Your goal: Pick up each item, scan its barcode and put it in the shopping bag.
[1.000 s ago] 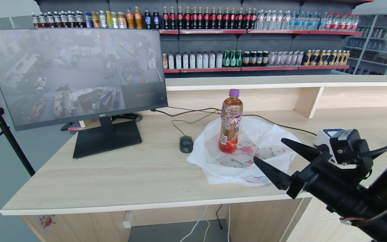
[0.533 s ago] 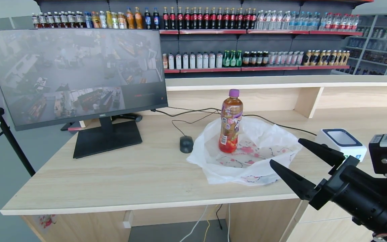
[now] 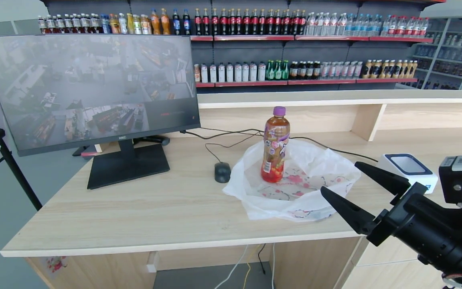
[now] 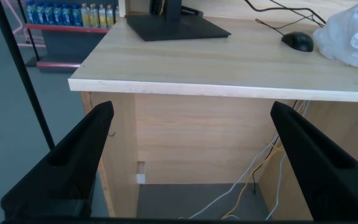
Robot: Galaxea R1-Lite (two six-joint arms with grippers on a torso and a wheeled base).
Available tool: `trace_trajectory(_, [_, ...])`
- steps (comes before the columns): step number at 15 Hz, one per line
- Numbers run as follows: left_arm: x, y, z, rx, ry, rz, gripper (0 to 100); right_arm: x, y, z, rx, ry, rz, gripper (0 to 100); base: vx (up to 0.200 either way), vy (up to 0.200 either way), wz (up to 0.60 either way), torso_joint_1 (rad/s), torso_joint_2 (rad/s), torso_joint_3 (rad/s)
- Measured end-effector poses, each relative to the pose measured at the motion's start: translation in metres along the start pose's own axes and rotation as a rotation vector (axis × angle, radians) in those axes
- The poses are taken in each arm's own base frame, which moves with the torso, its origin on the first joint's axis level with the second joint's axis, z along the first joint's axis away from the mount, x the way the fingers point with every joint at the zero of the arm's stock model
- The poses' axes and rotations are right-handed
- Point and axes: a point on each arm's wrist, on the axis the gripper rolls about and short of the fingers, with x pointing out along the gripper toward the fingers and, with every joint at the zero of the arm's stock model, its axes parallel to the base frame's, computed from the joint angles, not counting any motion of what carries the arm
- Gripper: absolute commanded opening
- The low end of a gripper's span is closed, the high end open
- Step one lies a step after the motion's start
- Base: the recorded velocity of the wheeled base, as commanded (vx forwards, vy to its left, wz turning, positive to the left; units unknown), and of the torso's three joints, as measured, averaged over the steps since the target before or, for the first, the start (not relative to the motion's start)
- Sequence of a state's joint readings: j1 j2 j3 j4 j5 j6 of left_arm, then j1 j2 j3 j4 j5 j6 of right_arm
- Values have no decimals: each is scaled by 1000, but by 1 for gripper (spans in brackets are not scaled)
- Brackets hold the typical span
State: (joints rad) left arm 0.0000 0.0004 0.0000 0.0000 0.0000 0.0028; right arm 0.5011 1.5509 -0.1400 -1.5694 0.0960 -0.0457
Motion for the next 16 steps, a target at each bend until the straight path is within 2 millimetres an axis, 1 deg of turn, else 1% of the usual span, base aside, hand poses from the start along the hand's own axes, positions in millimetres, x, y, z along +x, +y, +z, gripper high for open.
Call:
trace_trajectory(1, [0,0,0,0,0,0,100,2,-1,1,-1,-6,-2,100,0,0,0,0,0,0])
trace_trajectory(6, [0,0,0,1,2,0,100,7,-1,-1,-1,-3,-1,100,0,-200,0,1,1,3])
trace_trajectory(16, [0,0,0,-1,1,0,100,8,-2,-1,-2,1,-5,100,0,-200,0,3,3,3])
